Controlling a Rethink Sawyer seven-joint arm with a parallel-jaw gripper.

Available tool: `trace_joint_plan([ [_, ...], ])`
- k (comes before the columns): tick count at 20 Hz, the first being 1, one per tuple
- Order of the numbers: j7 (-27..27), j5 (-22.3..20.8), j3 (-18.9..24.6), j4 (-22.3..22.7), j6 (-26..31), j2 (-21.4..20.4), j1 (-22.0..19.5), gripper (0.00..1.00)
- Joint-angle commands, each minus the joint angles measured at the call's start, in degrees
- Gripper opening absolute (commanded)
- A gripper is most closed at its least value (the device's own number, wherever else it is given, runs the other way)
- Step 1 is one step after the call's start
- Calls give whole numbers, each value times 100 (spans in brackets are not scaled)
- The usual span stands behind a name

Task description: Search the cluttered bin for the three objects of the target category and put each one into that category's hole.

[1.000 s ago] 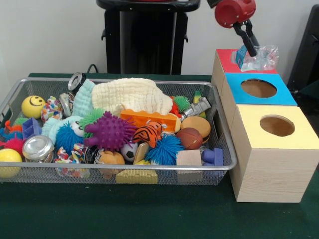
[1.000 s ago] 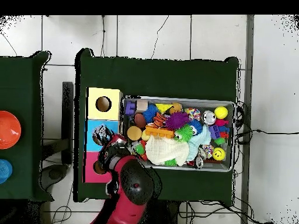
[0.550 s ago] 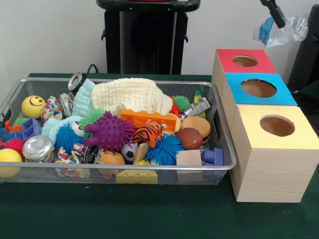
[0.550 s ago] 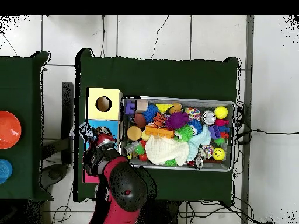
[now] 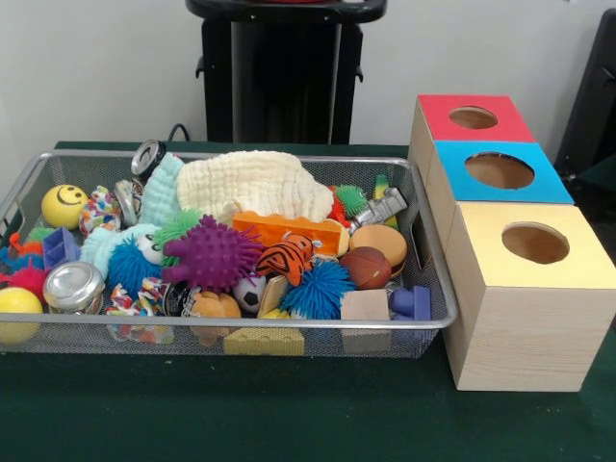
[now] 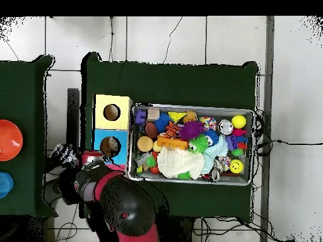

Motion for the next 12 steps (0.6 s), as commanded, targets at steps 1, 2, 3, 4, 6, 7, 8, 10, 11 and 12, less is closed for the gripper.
trace_joint_plan([
  [1,2485,-1284,154,-741,466,-939,-355,0],
  [2,2282,-1112,302,-628,332,-945,-376,0],
  [3,1832,-813,504,-378,215,-899,-451,0],
  [4,1481,-580,675,-236,89,-853,-497,0],
  [6,710,-140,928,44,-49,-680,-636,0],
  [7,393,-14,1017,176,-29,-602,-720,0],
  [8,209,46,1049,235,-62,-567,-753,0],
  [10,-304,319,1206,374,-60,-423,-859,0],
  [11,-583,519,1299,423,-65,-330,-895,0],
  [12,-769,666,1353,447,-68,-256,-911,0],
])
